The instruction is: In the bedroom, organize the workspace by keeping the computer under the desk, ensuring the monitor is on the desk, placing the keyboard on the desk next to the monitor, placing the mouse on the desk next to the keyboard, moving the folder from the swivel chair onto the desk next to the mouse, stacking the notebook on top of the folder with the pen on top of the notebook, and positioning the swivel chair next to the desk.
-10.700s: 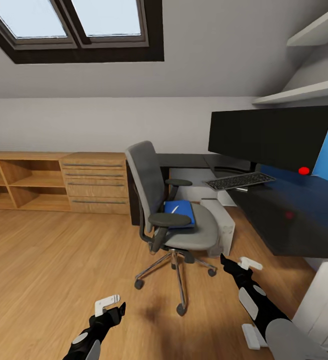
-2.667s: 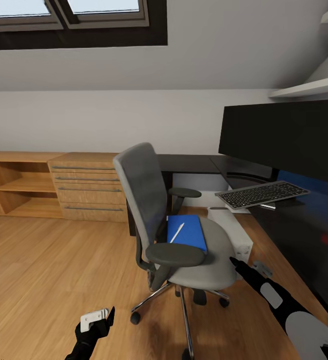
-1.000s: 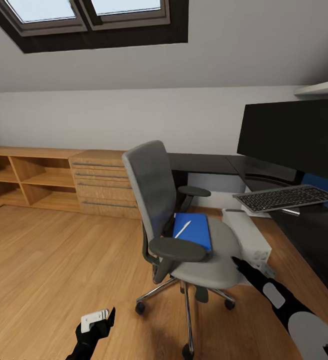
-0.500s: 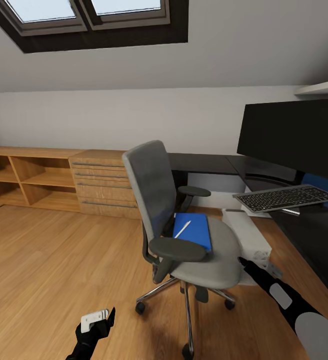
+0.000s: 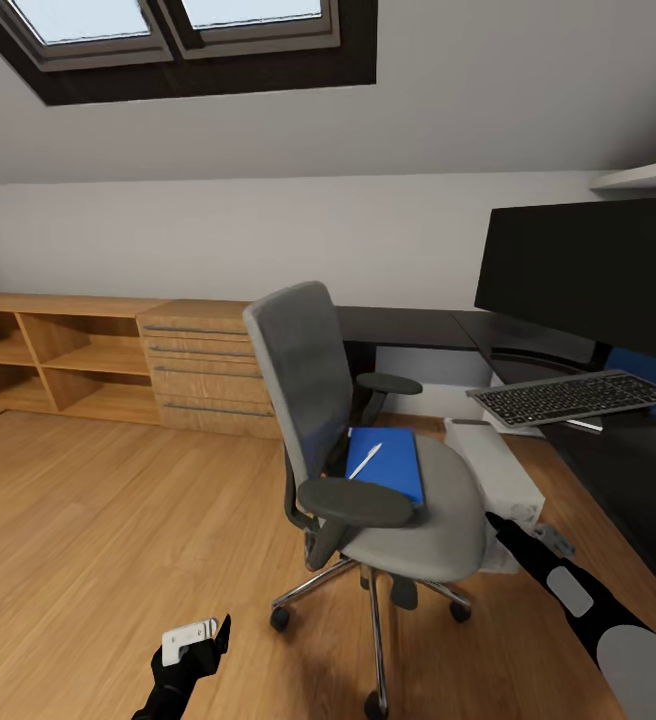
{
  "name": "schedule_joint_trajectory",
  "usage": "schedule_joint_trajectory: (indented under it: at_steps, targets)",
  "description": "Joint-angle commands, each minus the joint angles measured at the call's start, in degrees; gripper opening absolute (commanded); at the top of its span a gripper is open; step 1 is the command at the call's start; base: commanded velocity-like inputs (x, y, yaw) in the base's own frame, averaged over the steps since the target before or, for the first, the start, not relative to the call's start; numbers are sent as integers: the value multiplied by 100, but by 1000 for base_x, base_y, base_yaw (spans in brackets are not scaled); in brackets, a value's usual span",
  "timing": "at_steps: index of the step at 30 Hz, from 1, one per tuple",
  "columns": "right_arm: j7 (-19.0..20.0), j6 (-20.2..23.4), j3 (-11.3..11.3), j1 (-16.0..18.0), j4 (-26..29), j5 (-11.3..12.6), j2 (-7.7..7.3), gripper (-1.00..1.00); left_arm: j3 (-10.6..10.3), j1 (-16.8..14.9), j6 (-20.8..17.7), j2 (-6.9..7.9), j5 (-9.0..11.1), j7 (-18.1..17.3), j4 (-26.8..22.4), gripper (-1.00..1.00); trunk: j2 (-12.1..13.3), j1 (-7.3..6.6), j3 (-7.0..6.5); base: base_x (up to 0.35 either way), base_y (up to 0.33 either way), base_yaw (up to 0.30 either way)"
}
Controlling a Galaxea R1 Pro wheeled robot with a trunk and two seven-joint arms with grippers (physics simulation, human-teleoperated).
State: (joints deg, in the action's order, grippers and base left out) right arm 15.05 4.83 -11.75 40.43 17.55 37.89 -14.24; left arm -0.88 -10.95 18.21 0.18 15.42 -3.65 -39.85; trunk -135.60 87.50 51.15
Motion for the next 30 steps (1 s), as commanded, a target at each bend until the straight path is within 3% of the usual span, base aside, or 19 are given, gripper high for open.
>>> schedule_joint_trajectory:
  at_steps: [1, 30]
  targets:
    - [26, 45, -39, 3, 3, 44, 1, 100, -8, -3, 16, 3, 60, -31, 5, 100, -2, 0, 6, 181, 0, 0]
    - [24, 44, -55, 6, 3, 51, 16, 100, -8, -3, 16, -1, 60, -31, 12, 100, -2, 0, 6, 33, 0, 0]
